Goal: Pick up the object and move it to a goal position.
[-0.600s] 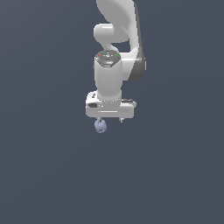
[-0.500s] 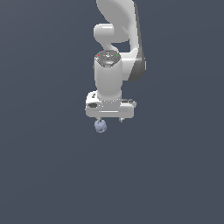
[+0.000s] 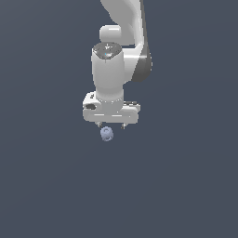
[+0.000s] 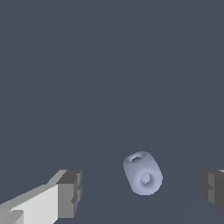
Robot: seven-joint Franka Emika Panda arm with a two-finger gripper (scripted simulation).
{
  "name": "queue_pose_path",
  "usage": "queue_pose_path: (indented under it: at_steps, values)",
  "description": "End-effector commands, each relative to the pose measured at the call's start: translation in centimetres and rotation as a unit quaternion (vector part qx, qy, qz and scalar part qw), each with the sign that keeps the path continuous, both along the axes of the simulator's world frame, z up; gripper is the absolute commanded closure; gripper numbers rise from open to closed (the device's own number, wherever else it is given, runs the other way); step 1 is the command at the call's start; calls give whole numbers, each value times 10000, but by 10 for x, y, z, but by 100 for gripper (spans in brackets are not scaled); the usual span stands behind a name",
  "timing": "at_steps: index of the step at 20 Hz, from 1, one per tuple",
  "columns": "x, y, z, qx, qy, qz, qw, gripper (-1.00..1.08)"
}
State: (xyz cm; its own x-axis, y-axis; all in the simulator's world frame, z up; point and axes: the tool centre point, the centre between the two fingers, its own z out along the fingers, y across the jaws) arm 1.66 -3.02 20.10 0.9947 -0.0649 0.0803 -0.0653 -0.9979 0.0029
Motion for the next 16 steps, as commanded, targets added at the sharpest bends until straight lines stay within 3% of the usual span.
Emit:
queue_pose_path:
  at_steps: [1,16]
  values:
    - [0,0,-1,-1,7,11,10000,-92]
    - [-25,-17,-46,-48,165,759,9970,-92]
